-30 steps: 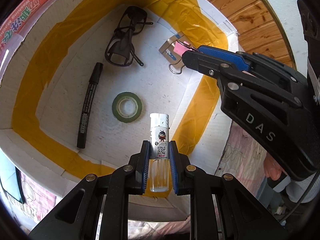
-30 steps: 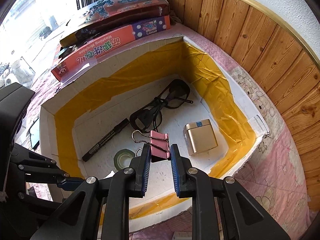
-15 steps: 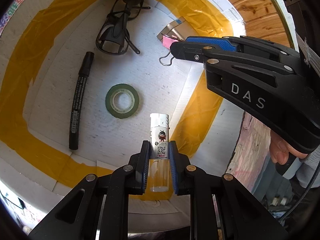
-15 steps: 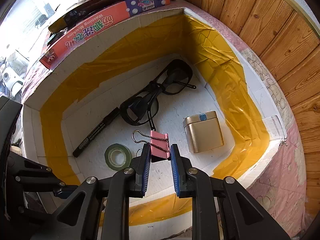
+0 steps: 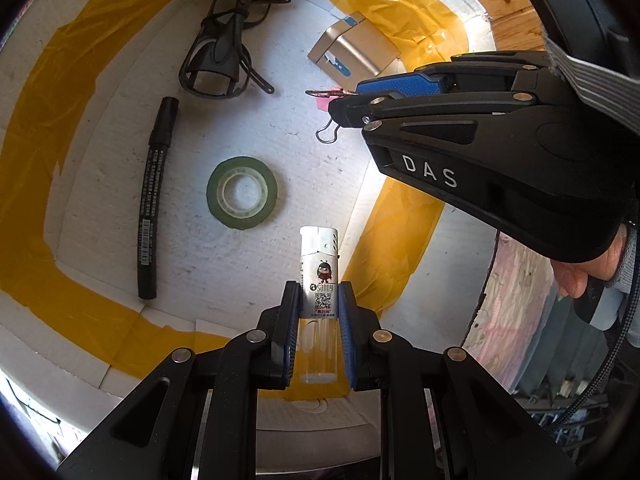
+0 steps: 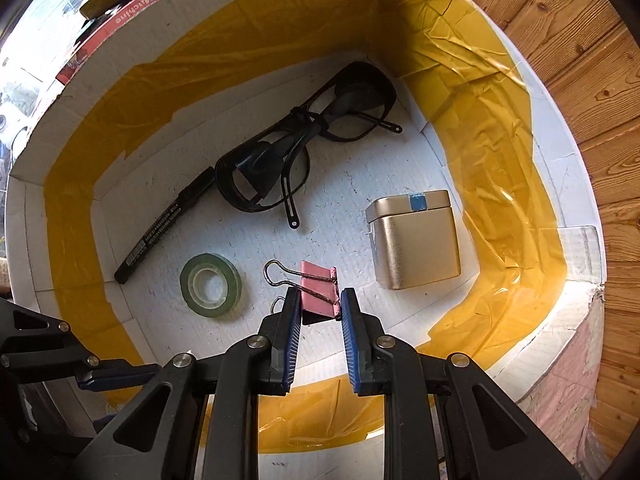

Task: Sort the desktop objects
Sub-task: 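Lower the tube and binder clip into the box and open both tools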

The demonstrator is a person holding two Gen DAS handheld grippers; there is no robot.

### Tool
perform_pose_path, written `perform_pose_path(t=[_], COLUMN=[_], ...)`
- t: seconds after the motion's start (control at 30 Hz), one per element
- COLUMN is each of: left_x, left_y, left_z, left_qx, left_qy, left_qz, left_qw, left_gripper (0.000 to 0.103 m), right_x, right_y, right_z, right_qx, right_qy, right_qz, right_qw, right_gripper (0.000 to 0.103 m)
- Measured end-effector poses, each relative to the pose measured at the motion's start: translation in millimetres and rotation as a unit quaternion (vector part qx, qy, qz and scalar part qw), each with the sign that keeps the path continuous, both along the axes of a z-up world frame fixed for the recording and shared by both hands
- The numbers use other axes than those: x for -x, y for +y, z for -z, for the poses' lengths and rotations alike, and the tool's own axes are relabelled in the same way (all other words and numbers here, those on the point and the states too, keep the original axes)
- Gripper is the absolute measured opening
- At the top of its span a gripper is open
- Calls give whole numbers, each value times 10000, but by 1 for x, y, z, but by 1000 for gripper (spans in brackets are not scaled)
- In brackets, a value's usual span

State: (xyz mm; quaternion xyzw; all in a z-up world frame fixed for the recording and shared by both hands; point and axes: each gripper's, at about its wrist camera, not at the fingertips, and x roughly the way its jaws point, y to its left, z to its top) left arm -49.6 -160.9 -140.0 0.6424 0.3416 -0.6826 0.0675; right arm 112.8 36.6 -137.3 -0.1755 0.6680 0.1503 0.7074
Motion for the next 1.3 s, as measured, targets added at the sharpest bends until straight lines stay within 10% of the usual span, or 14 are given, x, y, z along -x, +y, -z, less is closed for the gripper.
perform_pose_path(t=[1.3], left_x=[0], left_y=[1], left_z=[-13], left_qx=[130], left_qy=[111], left_qz=[121], left_qw=[9998], left_gripper=[30], right_x=[14], right_y=[-5], right_z=[-17], right_qx=[-120], right_qy=[74], right_qz=[7], right_qw=[9999], right_gripper=[22])
